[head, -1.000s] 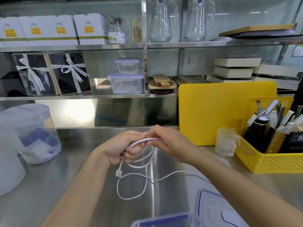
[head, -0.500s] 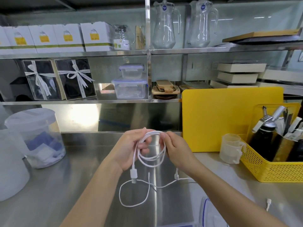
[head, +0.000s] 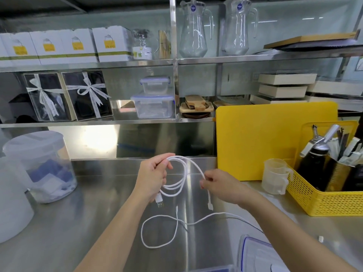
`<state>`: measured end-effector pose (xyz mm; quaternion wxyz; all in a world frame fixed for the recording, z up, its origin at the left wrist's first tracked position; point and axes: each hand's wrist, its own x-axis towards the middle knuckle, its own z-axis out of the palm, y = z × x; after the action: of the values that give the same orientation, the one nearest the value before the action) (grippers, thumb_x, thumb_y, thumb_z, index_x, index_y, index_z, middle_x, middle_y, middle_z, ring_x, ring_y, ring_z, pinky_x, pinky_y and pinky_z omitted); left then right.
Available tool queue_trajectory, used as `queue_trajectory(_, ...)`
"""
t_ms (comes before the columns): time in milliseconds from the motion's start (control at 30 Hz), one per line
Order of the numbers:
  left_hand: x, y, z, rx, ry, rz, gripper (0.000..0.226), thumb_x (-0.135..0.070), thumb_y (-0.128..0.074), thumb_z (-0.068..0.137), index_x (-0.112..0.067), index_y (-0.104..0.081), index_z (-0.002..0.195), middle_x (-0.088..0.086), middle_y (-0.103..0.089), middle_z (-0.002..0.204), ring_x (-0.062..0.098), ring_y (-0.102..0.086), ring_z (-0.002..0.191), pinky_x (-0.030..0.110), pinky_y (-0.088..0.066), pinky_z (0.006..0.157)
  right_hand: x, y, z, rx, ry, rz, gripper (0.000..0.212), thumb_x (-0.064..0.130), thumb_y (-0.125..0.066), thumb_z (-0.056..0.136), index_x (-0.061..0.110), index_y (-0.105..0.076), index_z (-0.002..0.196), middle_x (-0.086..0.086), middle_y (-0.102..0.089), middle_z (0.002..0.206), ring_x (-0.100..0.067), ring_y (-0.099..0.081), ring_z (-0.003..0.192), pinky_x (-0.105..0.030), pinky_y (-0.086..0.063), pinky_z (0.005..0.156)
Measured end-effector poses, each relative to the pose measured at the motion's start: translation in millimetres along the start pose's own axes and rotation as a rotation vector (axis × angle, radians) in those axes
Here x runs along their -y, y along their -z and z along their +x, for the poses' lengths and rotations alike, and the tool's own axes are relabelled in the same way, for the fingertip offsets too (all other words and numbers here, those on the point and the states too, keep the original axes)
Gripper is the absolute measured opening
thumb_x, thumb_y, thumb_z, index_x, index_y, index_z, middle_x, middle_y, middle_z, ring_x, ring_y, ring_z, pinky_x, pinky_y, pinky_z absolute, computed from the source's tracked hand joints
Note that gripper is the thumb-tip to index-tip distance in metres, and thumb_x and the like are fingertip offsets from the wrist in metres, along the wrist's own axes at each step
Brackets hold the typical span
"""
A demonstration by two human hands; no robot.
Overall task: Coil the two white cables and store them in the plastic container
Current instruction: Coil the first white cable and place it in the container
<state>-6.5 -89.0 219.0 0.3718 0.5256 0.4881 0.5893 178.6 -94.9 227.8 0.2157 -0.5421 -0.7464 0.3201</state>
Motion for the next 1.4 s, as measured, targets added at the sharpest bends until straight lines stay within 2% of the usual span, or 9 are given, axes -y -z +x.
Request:
queue_trajectory(167,16.5,-4.1,-0.1,-0.017,-0.011,0.07,0.026,0.002,-0.044,0.094,-0.005,-0.068,0.1,0.007,-0.047,0.066,0.004,-0.028,0.037,0.016,-0.021,0.036,7.4,10.5,-15.1,0.338,0.097,0.477,0.015,0.007,-0.051,0.091,0.003,-0.058,0.079,-0.015,-0.063,0.067,-0.018,-0.062,0.054,-0.023,-0.053,0.054)
queue_trajectory(300,20.3,-9.1,-3.3,0.026,-0.078,0.179,0.021,0.0,-0.046,0.092,0.005,-0.066,0.088,0.013,-0.042,0.065,0.01,-0.027,0.041,0.023,-0.021,0.045,23.1,15.7,-13.4,0.142,0.247,0.859,0.013,-0.002,-0.05,0.089,0.0,-0.06,0.08,-0.009,-0.067,0.062,-0.015,-0.065,0.056,-0.02,-0.055,0.056)
queue_trajectory(467,15.1,-16.2,-10.7,0.076,-0.15,0.25,0.034,-0.002,-0.046,0.093,-0.024,-0.072,0.085,-0.002,-0.05,0.058,0.004,-0.033,0.041,0.018,-0.03,0.046,22.8,-0.3,-0.8,-0.161,0.367,0.585,0.02,0.003,-0.055,0.088,0.014,-0.06,0.073,0.001,-0.065,0.057,-0.016,-0.062,0.055,-0.027,-0.053,0.058)
queue_trajectory(633,19.8,-12.0,-11.5,0.009,-0.047,0.175,0.024,-0.003,-0.047,0.093,0.0,-0.069,0.086,-0.012,-0.045,0.044,0.003,-0.031,0.038,0.021,-0.028,0.045,16.0,-9.2,0.3,-0.272,0.411,0.525,0.02,0.005,-0.056,0.088,0.015,-0.057,0.07,-0.002,-0.06,0.055,-0.019,-0.056,0.052,-0.025,-0.047,0.051)
queue_trajectory(800,14.8,-14.9,-12.4,0.002,-0.042,0.138,0.023,-0.003,-0.046,0.093,0.01,-0.064,0.088,0.01,-0.041,0.058,0.008,-0.027,0.039,0.021,-0.025,0.043,11.5,-16.2,2.2,-0.348,0.383,0.556,0.022,0.007,-0.055,0.089,0.019,-0.056,0.071,0.004,-0.06,0.05,-0.017,-0.056,0.05,-0.025,-0.046,0.049)
queue_trajectory(967,13.5,-15.8,-15.0,-0.016,0.04,0.025,0.023,0.0,-0.043,0.095,0.01,-0.063,0.089,0.013,-0.036,0.063,0.007,-0.024,0.037,0.016,-0.021,0.038,1.9,-25.0,4.9,-0.327,0.244,0.241,0.021,0.018,-0.063,0.084,0.024,-0.053,0.067,0.007,-0.051,0.061,-0.007,-0.047,0.058,-0.021,-0.036,0.057)
queue_trajectory(1133,8.0,-24.4,-23.5,0.044,0.11,-0.114,0.028,0.002,-0.043,0.095,-0.009,-0.067,0.087,0.005,-0.044,0.061,0.002,-0.028,0.036,0.016,-0.024,0.035,-5.2,-33.1,5.4,-0.294,0.153,0.41,0.024,0.008,-0.068,0.077,0.018,-0.046,0.083,-0.003,-0.052,0.079,-0.015,-0.05,0.069,-0.026,-0.042,0.063)
queue_trajectory(1233,2.7,-32.7,-28.0,0.129,0.103,-0.139,0.027,0.002,-0.042,0.095,-0.005,-0.068,0.091,0.003,-0.047,0.059,0.003,-0.029,0.036,0.016,-0.023,0.036,-6.2,-37.5,3.9,-0.198,0.198,0.555,0.033,-0.007,-0.057,0.076,0.018,-0.047,0.095,-0.004,-0.057,0.091,-0.013,-0.06,0.083,-0.022,-0.048,0.068)
queue_trajectory(1400,-6.9,-36.6,-31.4,0.155,0.09,-0.139,0.03,0.003,-0.041,0.095,-0.009,-0.068,0.088,0.004,-0.048,0.06,0.003,-0.03,0.035,0.015,-0.025,0.035,-14.0,-42.3,1.2,-0.213,0.255,0.654,0.015,0.009,-0.058,0.077,0.017,-0.054,0.09,0.0,-0.055,0.073,-0.008,-0.054,0.061,-0.018,-0.045,0.054)
